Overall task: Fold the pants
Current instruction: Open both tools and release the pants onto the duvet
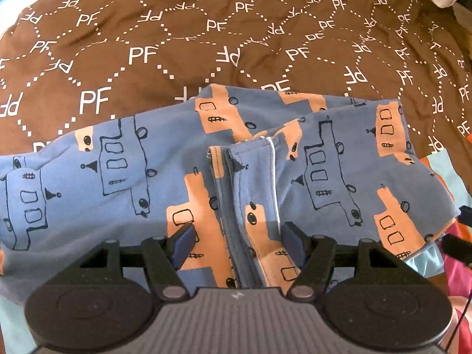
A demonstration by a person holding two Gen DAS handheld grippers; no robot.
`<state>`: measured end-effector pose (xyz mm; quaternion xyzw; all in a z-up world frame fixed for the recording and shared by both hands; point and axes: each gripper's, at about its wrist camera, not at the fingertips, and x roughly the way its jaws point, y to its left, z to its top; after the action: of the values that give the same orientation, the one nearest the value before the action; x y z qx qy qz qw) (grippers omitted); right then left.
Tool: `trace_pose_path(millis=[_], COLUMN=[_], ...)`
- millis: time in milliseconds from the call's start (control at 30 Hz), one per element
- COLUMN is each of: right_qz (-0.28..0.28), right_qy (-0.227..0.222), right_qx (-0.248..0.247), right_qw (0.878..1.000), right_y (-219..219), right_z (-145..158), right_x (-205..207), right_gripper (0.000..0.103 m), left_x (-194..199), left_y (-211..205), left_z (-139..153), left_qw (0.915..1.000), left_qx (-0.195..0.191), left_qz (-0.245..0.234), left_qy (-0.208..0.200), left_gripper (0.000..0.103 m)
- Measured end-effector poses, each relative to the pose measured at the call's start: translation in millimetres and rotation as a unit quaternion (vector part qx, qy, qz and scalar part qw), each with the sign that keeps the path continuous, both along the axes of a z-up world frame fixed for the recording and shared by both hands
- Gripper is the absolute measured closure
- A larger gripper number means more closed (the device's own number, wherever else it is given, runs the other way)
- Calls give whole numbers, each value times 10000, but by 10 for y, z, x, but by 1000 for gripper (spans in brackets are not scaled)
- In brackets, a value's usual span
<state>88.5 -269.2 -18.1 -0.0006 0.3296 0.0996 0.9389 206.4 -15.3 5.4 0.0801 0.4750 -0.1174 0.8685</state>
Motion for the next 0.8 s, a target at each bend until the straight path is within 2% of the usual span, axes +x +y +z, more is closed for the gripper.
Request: trace_pose_path(millis=[67, 100, 133, 167, 333, 367, 400, 467, 500, 600, 667, 800], right_qz=[31, -51, -188, -291, -543, -494, -473, -533, -498, -322, -189, -270], right_qy=[-48, -109, -126, -100, -224, -163, -111, -164, -220, -460, -507, -184], right_qx=[-91, -234, -460, -563, -1392, -1446, -1374, -1161, -1107, -798, -711, -1564], right_qw=[9999, 9997, 9987, 9979, 9885, 9881, 9893, 9917, 9924, 9952, 9960, 9871], right_y=[73, 100, 113, 104, 38, 12, -30, -108, -112, -37, 48, 78], right_z=[-11, -20, -35, -43, -4, 12, 31, 98, 131, 204, 159, -144], right_x=[33, 42, 55, 56, -120, -140, -162, -166, -144, 39, 229, 451], right_gripper=[60, 71, 88, 92, 90, 87, 82, 81, 77, 63, 60, 60], left_x=[4, 6, 7, 6, 12, 13, 16, 22, 24, 29, 26, 18], left_y=[-3, -3, -7, -9, -24, -22, -19, -13, -9, -5, -7, -7], left_z=[-3, -7, -10, -12, -36, -38, -38, -39, -42, -41, -39, -49], left_qw=[10000, 10000, 10000, 10000, 10000, 10000, 10000, 10000, 10000, 10000, 10000, 10000], left_qx=[-7, -9, -7, -3, 53, 45, 34, 27, 19, 12, 22, 37], left_qz=[17, 23, 29, 34, 3, 2, -1, -31, -40, -33, -24, -26], left_qy=[5, 5, 5, 4, -6, -2, 3, 7, 8, 5, -7, -56], left_gripper=[32, 32, 32, 31, 29, 29, 29, 29, 29, 29, 28, 26])
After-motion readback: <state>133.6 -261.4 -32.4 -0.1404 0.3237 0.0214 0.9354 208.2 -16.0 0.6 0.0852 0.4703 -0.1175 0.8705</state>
